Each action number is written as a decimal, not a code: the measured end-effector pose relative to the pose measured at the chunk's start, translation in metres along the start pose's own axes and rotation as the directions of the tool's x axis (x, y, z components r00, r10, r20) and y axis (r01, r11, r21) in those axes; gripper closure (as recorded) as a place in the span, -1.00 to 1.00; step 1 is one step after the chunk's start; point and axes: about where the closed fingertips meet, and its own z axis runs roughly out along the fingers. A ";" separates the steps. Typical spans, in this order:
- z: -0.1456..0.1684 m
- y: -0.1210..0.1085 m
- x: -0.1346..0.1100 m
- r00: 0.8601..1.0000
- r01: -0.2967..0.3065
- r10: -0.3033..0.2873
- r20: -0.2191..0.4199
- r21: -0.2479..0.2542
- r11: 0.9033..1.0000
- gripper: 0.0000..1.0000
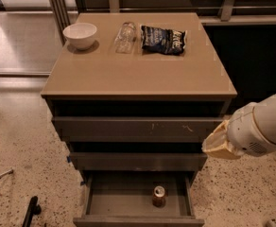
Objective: Pick coke can from bottom drawer and place on counter
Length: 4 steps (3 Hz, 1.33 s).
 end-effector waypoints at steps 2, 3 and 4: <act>0.078 0.025 0.045 0.999 -0.026 0.028 0.033 -0.054 0.998 1.00; 0.160 0.042 0.076 0.994 -0.041 0.051 0.098 -0.094 0.995 1.00; 0.230 0.033 0.098 0.984 -0.074 0.092 0.154 -0.119 0.990 1.00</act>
Offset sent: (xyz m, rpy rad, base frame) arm -0.0108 0.0089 -0.2036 0.1238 -0.0376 -0.0334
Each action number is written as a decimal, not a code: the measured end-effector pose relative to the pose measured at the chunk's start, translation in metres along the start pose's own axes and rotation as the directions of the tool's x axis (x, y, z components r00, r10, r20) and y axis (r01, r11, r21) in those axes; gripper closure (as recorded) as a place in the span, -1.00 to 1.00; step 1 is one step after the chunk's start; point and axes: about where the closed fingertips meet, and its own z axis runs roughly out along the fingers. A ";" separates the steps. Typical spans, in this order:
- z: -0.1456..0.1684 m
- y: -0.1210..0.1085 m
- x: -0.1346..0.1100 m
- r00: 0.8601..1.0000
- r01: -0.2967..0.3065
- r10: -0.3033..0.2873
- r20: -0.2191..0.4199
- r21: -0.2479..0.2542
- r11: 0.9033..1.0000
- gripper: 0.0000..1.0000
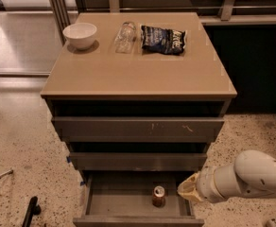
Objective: Pick coke can from bottom drawer and place on counter
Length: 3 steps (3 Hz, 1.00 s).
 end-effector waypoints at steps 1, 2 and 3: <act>0.030 0.012 0.017 0.999 -0.044 0.045 0.018 -0.060 0.997 1.00; 0.034 0.011 0.022 0.999 -0.039 0.039 0.005 -0.048 0.998 1.00; 0.065 -0.004 0.050 1.000 -0.001 0.001 -0.012 -0.013 1.000 1.00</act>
Offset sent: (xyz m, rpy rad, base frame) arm -0.0101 0.0019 -0.0465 0.0049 0.0429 -0.0094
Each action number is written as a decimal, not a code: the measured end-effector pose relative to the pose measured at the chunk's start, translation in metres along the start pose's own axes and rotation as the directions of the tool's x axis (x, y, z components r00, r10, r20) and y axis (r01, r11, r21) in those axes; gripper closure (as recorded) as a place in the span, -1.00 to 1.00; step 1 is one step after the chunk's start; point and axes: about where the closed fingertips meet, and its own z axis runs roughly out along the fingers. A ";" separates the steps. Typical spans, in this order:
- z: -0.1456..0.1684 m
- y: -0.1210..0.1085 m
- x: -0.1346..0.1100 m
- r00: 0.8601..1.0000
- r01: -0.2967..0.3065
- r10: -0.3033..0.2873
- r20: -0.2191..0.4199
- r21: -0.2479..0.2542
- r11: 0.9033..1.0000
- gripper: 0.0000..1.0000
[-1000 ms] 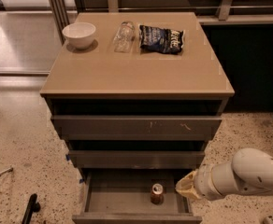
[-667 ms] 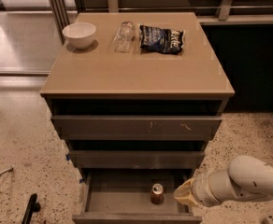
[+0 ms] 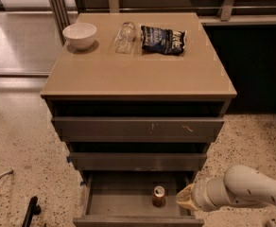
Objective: Pick coke can from bottom drawer and place on counter
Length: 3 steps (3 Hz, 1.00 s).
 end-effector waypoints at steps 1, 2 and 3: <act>0.043 -0.032 0.035 1.000 0.007 -0.008 0.029 0.037 0.999 1.00; 0.085 -0.067 0.059 0.995 0.008 -0.012 0.099 0.034 0.999 1.00; 0.134 -0.091 0.072 0.984 -0.008 0.008 0.177 0.000 1.000 1.00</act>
Offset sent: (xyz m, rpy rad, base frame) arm 0.1092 -0.0260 -0.2003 0.2145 -0.0657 -0.0474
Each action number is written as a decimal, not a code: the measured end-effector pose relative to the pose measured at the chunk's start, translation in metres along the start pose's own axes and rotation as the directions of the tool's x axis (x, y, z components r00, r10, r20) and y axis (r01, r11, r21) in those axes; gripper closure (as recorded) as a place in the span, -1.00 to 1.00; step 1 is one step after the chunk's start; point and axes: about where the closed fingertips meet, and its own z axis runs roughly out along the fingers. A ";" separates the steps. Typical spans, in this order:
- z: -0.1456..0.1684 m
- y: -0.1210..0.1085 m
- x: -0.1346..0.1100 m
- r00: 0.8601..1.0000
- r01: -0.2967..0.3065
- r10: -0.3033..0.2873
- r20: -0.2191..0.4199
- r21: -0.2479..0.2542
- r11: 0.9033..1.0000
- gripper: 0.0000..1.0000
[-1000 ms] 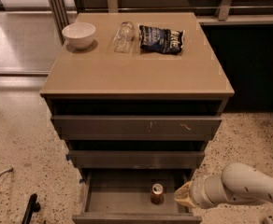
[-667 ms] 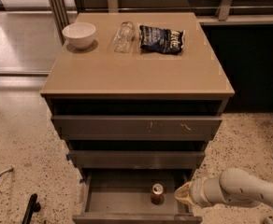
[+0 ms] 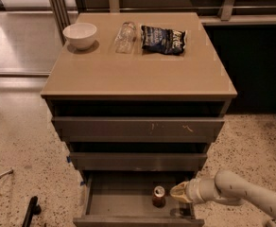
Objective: Pick coke can from bottom drawer and place on counter
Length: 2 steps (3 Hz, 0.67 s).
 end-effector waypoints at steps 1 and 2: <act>0.029 0.002 0.009 1.000 0.007 -0.006 0.026 -0.055 0.998 1.00; 0.033 0.003 0.010 1.000 0.004 -0.003 0.029 -0.060 0.998 0.64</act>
Offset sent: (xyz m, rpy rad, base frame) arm 0.0025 0.0147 -0.0253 0.0366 0.0197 0.0402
